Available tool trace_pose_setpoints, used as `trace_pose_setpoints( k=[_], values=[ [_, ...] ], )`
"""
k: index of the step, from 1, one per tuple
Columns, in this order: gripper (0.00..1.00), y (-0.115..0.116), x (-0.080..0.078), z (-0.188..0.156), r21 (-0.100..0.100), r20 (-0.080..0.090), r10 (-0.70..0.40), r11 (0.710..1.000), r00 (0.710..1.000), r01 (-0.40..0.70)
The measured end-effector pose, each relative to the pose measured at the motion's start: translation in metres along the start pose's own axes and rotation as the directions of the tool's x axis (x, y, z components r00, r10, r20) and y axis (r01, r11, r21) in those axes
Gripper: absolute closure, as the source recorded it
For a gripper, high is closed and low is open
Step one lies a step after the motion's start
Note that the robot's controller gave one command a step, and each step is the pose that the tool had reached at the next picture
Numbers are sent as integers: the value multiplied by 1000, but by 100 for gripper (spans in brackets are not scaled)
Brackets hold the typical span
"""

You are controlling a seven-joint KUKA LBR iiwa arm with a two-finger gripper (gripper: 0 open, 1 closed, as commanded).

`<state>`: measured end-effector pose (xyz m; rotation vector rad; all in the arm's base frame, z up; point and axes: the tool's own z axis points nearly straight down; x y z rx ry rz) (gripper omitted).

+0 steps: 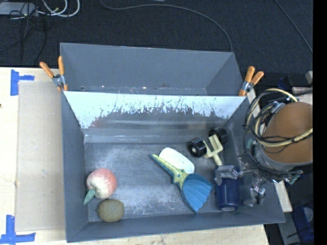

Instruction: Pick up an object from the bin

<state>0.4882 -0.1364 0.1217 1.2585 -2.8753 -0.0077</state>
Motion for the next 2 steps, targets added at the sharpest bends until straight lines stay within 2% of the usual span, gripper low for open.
trace_pose_setpoints(
  k=[1,2],
  values=[
    [0,0,-1,35,-7,4,-223,975,975,223],
    [100,12,2,51,-2,16,-418,908,908,418]
  ],
)
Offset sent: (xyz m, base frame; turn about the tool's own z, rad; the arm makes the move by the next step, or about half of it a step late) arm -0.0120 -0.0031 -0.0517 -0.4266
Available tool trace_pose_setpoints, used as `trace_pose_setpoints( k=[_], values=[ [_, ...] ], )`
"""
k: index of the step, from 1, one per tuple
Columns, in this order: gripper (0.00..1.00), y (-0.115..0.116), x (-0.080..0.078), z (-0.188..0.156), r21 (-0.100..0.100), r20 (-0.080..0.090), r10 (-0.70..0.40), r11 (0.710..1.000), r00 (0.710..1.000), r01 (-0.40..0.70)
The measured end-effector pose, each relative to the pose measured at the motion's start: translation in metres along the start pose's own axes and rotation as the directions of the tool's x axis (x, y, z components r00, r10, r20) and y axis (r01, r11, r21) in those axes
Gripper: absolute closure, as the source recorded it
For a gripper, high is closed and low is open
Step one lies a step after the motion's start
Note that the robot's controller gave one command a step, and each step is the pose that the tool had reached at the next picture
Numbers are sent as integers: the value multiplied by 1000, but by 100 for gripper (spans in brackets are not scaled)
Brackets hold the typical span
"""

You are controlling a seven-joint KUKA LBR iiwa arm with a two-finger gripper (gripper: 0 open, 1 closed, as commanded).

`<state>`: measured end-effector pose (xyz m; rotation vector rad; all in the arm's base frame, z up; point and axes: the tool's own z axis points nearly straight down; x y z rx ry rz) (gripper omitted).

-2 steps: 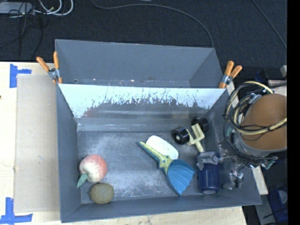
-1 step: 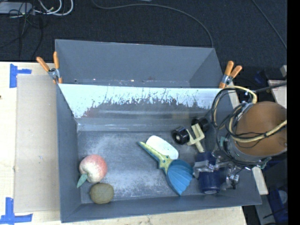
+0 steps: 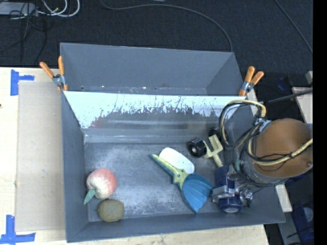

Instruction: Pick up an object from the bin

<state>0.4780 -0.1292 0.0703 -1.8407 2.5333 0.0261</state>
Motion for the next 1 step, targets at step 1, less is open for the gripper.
trace_pose_setpoints(
  k=[1],
  values=[
    [100,0,0,0,0,0,0,1000,1000,0]
  ],
)
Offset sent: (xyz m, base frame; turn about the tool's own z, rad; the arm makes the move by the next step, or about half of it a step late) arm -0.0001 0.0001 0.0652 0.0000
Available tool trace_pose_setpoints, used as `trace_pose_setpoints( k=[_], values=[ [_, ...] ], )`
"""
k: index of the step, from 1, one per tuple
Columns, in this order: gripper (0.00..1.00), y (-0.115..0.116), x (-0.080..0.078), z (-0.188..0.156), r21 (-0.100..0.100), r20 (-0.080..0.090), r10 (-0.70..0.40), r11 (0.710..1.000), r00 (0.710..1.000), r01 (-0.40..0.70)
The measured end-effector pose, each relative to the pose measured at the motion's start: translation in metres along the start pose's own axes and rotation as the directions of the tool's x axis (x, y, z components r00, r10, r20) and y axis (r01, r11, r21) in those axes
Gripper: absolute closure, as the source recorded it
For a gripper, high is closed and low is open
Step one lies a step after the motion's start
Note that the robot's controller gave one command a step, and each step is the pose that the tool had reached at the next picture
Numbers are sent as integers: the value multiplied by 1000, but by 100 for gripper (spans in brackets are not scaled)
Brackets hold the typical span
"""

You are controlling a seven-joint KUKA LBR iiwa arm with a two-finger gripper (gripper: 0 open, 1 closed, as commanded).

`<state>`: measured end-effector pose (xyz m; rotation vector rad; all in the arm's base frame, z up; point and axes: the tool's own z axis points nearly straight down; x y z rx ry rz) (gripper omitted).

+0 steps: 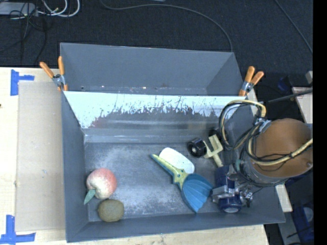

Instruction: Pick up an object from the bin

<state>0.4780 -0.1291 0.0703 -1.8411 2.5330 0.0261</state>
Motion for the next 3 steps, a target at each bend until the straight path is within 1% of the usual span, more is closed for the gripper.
trace_pose_setpoints(
  k=[1,2,3],
  values=[
    [100,2,1,-8,-7,-4,0,1000,1000,0],
    [100,2,2,-33,-6,-5,5,1000,1000,-5],
    [100,1,2,-52,-1,-5,6,1000,1000,-6]
  ],
)
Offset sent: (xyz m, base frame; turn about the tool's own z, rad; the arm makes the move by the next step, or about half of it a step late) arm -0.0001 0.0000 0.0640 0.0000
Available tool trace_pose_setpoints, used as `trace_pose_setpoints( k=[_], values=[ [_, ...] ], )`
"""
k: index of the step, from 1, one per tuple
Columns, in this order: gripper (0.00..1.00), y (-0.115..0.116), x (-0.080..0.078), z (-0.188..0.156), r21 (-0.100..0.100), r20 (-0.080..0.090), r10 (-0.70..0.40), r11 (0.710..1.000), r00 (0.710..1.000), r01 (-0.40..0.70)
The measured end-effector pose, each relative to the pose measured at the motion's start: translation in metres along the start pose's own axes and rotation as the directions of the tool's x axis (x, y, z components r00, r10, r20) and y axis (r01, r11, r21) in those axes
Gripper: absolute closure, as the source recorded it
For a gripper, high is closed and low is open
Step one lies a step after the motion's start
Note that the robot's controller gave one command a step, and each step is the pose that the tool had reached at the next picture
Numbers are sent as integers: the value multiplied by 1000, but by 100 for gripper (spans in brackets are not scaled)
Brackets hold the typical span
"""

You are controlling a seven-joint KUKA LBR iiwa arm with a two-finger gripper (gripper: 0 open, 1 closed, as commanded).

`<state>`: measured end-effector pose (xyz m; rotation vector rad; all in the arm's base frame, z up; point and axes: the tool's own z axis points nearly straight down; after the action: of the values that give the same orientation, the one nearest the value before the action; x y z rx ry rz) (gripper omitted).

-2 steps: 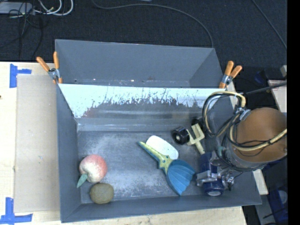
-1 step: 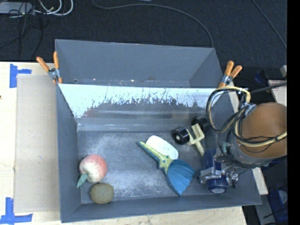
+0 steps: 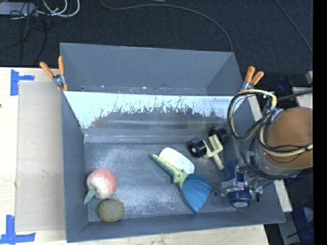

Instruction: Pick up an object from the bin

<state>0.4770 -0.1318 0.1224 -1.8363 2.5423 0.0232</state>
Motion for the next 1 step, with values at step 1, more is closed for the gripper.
trace_pose_setpoints(
  k=[1],
  values=[
    [100,0,0,-6,0,0,2,1000,1000,-2]
  ],
)
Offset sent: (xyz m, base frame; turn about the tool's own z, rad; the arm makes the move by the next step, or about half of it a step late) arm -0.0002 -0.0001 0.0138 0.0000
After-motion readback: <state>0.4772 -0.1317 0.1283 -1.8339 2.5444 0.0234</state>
